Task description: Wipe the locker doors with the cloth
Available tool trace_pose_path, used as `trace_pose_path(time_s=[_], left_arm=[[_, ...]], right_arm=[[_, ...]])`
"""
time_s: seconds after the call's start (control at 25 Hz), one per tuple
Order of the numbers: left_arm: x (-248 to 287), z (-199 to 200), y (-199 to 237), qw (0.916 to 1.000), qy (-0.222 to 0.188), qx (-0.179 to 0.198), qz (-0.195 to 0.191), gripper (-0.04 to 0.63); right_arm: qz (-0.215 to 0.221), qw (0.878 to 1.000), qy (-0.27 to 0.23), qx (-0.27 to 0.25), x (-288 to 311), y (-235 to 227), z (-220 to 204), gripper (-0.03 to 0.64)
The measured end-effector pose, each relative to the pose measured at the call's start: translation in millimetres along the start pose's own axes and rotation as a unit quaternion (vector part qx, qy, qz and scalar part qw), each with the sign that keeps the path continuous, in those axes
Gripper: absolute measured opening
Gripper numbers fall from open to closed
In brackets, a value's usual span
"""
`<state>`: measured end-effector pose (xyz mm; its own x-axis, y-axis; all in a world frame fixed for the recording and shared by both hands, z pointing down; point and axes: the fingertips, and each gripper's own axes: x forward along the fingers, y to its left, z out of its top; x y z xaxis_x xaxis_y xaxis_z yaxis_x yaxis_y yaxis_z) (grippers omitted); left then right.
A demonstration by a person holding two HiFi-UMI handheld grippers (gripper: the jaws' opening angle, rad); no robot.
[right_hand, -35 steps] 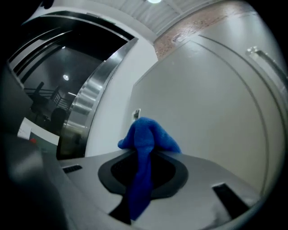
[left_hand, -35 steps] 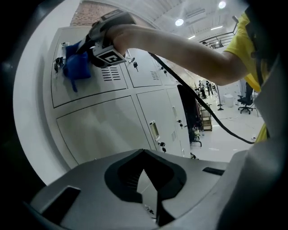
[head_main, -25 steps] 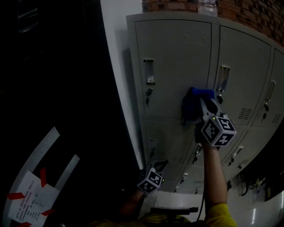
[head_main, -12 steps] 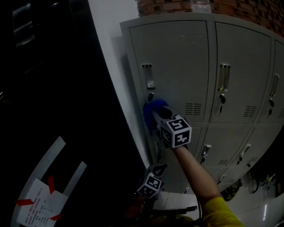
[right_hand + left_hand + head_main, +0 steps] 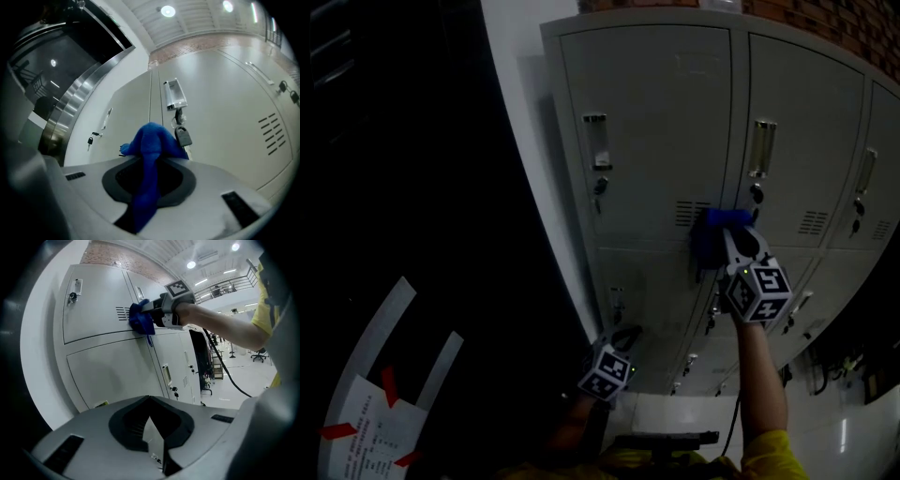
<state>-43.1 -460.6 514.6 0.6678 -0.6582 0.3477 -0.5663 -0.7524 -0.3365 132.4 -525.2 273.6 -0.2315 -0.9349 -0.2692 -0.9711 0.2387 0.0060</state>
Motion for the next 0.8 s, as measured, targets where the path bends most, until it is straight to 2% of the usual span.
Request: trace_pose_path(time_s=[0.12, 0.2, 0.28, 0.36, 0.44, 0.52, 0.64, 0.72, 0.8], left_arm=[[-9.1, 2.6, -1.3, 1.0, -0.005, 0.0, 0.004, 0.006], [-17.3, -1.2, -0.3, 0.9999, -0.007, -0.005, 0.01, 0.005], [-24.4, -9.9, -0.6, 0.9998, -0.006, -0.01, 0.015, 0.005], [-28.6, -25.7, -10.4, 0.9998, 0.003, -0.016, 0.008, 0.005], [-29.5, -48.5, -28.2, 0.9994, 0.023, -0.024, -0.01, 0.005], [-26.6, -64.3, -41.9, 0.9987, 0.039, -0.026, -0.021, 0.005], [-30.3, -56.5, -56.5, 0.9991, 0.033, -0.019, -0.019, 0.005], [-39.3, -44.1, -75.2, 0.9994, 0.024, -0.016, -0.022, 0.005], [-46.5, -36.9, -98.9, 0.9992, 0.031, -0.007, -0.025, 0.005]], right_arm=[[0.022, 1.0, -0.006, 0.019, -8.9, 23.4, -2.0, 0.067], [0.053, 0.998, 0.001, 0.02, -30.8, 54.7, -20.9, 0.069], [0.087, 0.995, 0.034, 0.019, -67.0, 90.0, -68.4, 0.069], [0.1, 0.99, 0.096, 0.008, -118.4, 110.5, -137.6, 0.069], [0.067, 0.984, 0.166, -0.001, -176.3, 104.5, -201.6, 0.068], [0.015, 0.976, 0.218, 0.011, -216.9, 80.7, -241.4, 0.068], [-0.01, 0.973, 0.228, 0.016, -236.1, 57.8, -246.9, 0.067], [0.005, 0.976, 0.215, 0.021, -237.9, 59.7, -235.0, 0.068], [0.029, 0.979, 0.202, 0.025, -240.5, 68.8, -223.7, 0.069]])
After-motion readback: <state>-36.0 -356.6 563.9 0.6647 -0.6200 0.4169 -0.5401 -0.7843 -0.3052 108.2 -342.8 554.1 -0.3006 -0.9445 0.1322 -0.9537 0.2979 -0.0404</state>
